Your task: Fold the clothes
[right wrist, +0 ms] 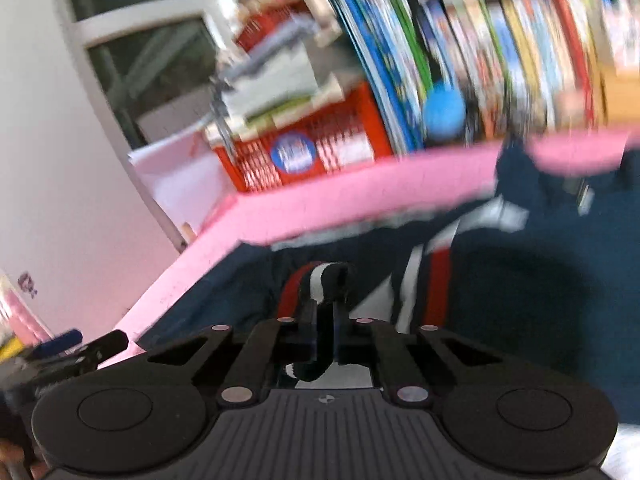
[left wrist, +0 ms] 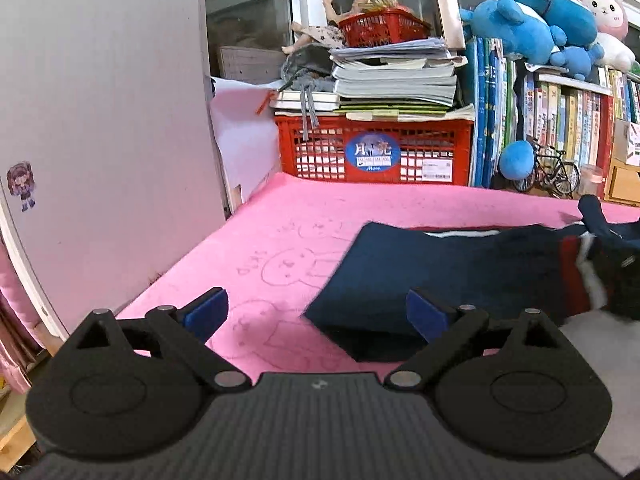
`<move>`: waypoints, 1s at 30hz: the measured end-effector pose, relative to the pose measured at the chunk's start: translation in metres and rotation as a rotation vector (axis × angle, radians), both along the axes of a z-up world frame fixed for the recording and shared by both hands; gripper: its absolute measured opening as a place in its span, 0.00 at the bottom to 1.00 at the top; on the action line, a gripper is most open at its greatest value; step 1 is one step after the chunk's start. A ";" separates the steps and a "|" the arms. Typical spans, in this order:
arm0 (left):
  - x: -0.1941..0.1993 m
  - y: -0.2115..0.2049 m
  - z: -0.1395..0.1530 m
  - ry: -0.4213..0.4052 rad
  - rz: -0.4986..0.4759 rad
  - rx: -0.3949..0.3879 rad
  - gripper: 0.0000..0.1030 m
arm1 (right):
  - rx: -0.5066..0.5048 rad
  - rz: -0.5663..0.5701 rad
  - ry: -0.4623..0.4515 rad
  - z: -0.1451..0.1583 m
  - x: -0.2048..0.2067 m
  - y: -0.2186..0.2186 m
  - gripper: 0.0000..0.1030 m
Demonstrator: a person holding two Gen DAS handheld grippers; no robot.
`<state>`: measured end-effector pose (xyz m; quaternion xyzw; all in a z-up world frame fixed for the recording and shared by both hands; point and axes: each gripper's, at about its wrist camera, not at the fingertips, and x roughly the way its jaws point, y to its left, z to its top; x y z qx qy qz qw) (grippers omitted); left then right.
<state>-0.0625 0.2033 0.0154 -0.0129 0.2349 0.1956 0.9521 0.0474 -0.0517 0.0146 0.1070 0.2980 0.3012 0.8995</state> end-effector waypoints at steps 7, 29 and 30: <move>0.018 -0.014 -0.005 0.001 -0.021 0.023 0.94 | -0.071 -0.030 0.078 -0.006 0.008 -0.018 0.32; 0.037 -0.070 0.014 -0.050 -0.191 0.050 0.95 | -0.219 -0.261 -0.244 0.058 -0.011 -0.111 0.15; 0.042 -0.077 0.012 -0.044 -0.209 0.057 0.95 | -0.237 -0.299 -0.224 0.057 -0.007 -0.129 0.15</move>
